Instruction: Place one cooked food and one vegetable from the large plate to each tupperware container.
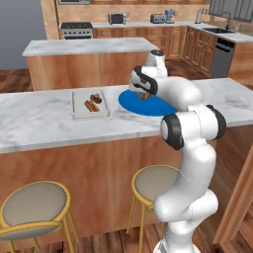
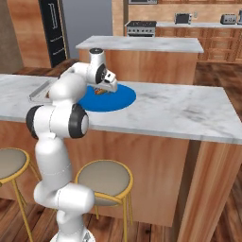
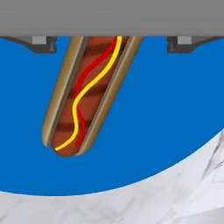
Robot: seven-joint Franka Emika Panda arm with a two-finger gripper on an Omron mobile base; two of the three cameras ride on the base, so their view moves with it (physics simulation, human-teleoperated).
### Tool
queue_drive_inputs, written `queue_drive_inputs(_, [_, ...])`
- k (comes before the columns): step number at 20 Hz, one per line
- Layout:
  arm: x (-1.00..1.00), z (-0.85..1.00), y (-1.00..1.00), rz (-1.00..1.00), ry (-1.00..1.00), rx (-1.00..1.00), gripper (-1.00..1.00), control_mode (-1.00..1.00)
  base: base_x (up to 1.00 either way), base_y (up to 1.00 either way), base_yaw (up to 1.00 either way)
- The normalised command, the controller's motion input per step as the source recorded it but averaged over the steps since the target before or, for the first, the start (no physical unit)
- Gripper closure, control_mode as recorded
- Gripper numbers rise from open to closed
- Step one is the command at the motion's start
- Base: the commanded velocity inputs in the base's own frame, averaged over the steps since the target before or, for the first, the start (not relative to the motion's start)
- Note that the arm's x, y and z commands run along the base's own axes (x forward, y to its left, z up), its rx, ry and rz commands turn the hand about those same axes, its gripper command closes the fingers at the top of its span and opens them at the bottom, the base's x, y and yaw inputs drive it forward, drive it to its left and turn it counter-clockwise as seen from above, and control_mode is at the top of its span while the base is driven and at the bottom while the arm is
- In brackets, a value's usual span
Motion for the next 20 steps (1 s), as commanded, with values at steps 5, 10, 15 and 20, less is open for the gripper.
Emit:
queue_drive_inputs(5, [0.34, -0.25, 0.0, 0.0, 0.03, 0.0, 1.0, -1.0, 0.0, 0.0, 0.0])
queue_drive_inputs(10, [0.04, -0.19, 0.0, 0.0, 0.0, 0.0, 1.0, -1.0, 0.0, 0.0, 0.0])
queue_drive_inputs(15, [-0.21, -0.15, 0.0, 0.0, 0.03, 0.0, 1.0, -1.0, 0.0, 0.0, 0.0])
queue_drive_inputs(20, [-0.98, -0.11, 0.0, 0.0, 0.0, 0.03, 1.0, -1.0, 0.0, 0.0, 0.0])
